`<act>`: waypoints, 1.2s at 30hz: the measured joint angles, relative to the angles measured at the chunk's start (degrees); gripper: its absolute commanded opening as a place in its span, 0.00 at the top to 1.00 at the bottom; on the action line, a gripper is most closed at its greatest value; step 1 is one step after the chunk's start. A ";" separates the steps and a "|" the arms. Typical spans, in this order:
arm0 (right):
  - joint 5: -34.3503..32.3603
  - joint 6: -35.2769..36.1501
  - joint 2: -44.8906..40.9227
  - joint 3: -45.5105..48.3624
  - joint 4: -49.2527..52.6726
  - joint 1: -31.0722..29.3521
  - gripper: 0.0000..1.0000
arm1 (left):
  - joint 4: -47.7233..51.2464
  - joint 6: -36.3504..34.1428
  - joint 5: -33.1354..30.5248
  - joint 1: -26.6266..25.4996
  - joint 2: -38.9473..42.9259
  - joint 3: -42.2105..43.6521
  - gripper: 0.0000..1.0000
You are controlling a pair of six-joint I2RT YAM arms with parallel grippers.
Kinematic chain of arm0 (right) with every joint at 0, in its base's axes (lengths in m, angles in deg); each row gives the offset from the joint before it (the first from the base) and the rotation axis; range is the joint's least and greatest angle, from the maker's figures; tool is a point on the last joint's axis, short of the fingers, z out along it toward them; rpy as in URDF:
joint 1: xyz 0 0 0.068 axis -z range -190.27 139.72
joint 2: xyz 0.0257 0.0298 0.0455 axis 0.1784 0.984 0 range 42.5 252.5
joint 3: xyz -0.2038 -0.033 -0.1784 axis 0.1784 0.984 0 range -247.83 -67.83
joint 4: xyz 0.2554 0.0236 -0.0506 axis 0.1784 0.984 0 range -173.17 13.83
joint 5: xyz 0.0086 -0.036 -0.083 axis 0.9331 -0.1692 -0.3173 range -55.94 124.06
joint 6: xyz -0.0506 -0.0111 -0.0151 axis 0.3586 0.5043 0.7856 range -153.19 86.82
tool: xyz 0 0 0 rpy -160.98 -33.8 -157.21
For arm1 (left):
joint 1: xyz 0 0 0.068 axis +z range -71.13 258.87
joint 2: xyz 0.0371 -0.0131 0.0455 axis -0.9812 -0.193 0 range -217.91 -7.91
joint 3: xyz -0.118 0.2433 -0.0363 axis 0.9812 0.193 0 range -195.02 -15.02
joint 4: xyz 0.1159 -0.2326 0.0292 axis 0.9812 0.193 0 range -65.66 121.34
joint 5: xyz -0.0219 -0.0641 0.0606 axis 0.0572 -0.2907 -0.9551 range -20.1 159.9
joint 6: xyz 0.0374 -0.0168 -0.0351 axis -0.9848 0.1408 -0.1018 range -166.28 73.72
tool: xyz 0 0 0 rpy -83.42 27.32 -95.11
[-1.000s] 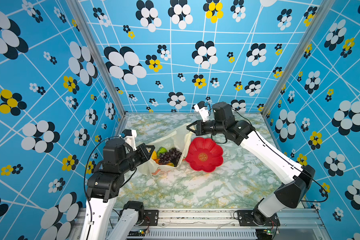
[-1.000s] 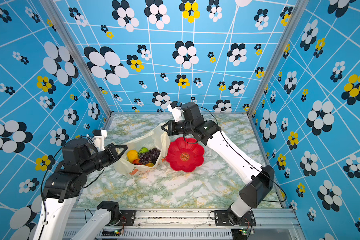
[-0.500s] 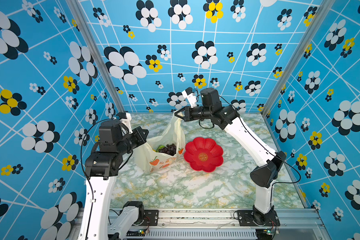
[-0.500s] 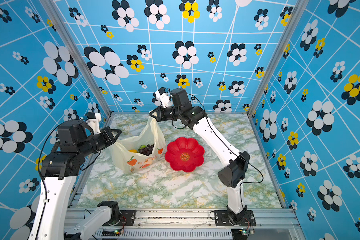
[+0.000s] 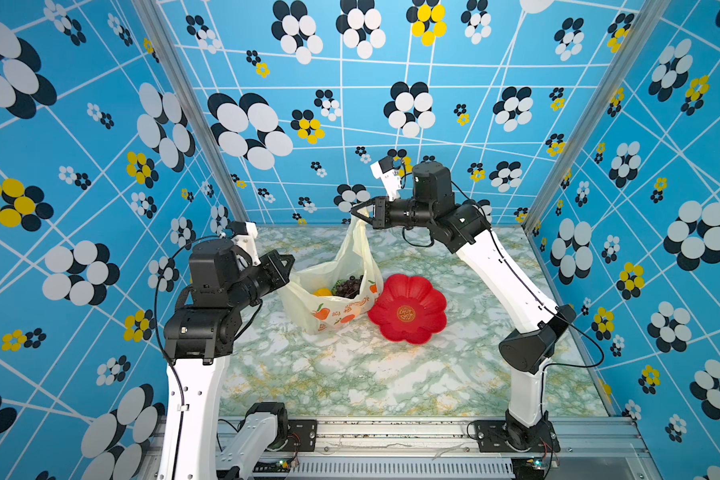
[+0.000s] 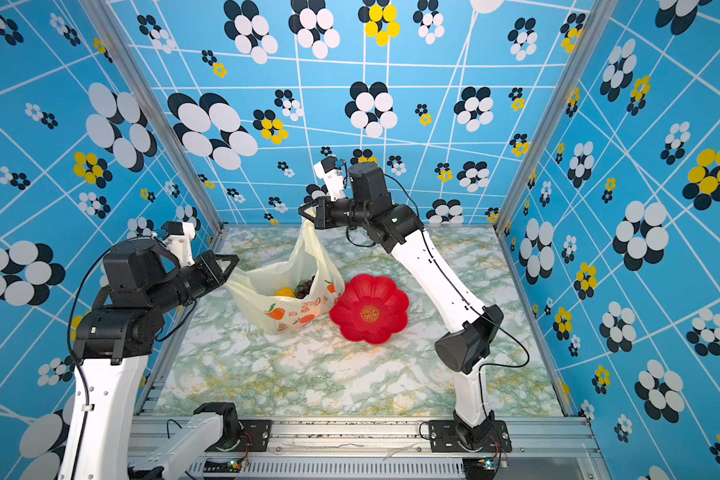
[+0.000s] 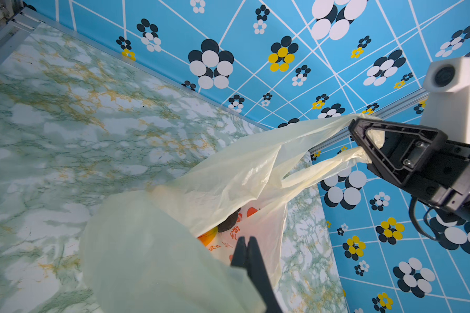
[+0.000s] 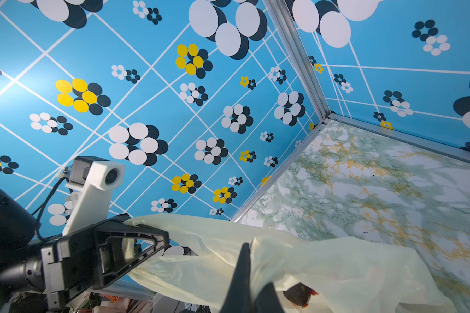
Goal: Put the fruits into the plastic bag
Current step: 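Lift the yellow bag by both handles with both grippers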
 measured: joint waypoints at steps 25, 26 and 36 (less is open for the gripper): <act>1.29 -1.90 -1.33 -0.63 1.14 -0.20 1.00 | -8.68 6.80 -0.66 0.26 8.28 3.58 1.00; 1.33 -1.90 -1.44 -0.63 1.22 -0.26 1.00 | -9.60 7.61 -0.48 0.26 8.74 4.39 1.00; 1.51 -1.90 -1.84 0.24 2.12 -0.72 1.00 | -11.23 10.51 -0.24 0.26 8.59 6.93 1.00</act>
